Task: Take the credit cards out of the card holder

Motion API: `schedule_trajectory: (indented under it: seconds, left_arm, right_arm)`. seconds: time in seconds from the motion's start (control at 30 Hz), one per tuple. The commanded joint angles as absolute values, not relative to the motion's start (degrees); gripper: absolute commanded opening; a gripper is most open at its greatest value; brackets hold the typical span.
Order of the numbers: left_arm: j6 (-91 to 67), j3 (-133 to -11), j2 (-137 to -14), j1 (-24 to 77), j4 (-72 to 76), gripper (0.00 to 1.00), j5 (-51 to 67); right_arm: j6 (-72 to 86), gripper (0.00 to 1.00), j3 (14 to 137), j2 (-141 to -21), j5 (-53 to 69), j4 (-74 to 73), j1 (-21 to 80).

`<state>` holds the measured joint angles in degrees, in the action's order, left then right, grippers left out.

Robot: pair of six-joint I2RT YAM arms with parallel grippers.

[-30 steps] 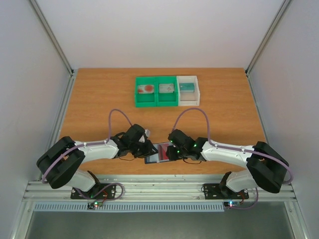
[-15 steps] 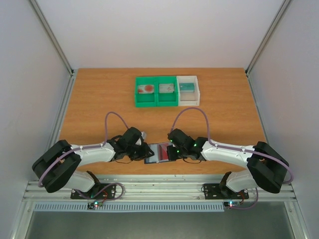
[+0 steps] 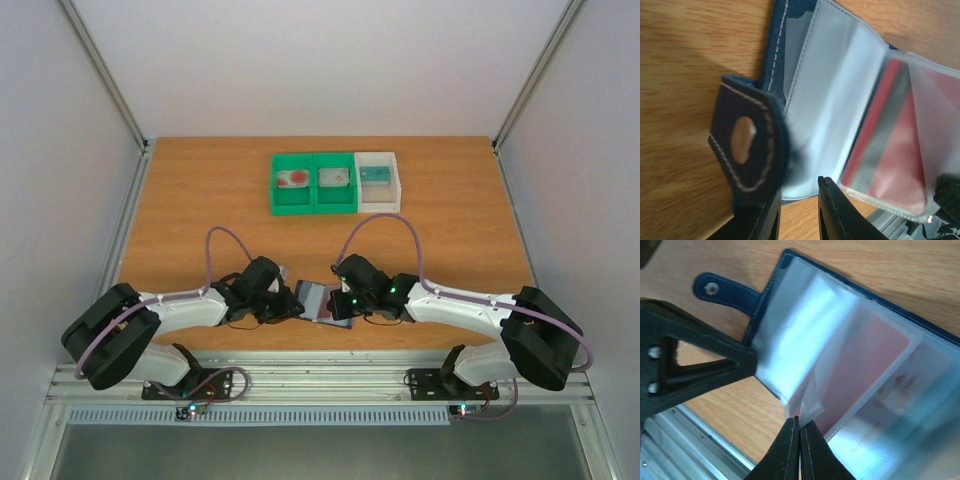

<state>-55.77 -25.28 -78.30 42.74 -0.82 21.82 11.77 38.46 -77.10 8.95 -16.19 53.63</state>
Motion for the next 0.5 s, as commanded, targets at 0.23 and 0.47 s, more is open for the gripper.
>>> schedule_trajectory:
  seconds: [0.23, 0.47]
  left_arm:
    - [-59.42, -22.07, -81.14, 42.63, 9.65, 0.22, 25.31]
    - [-65.65, -18.23, -80.78, 43.79, 19.09, 0.22, 27.53]
  right_arm:
    - [12.83, 0.08, 43.38, -80.27, 12.82, -11.53, 53.66]
    - [12.53, 0.15, 44.27, -84.43, 13.54, -7.14, 53.88]
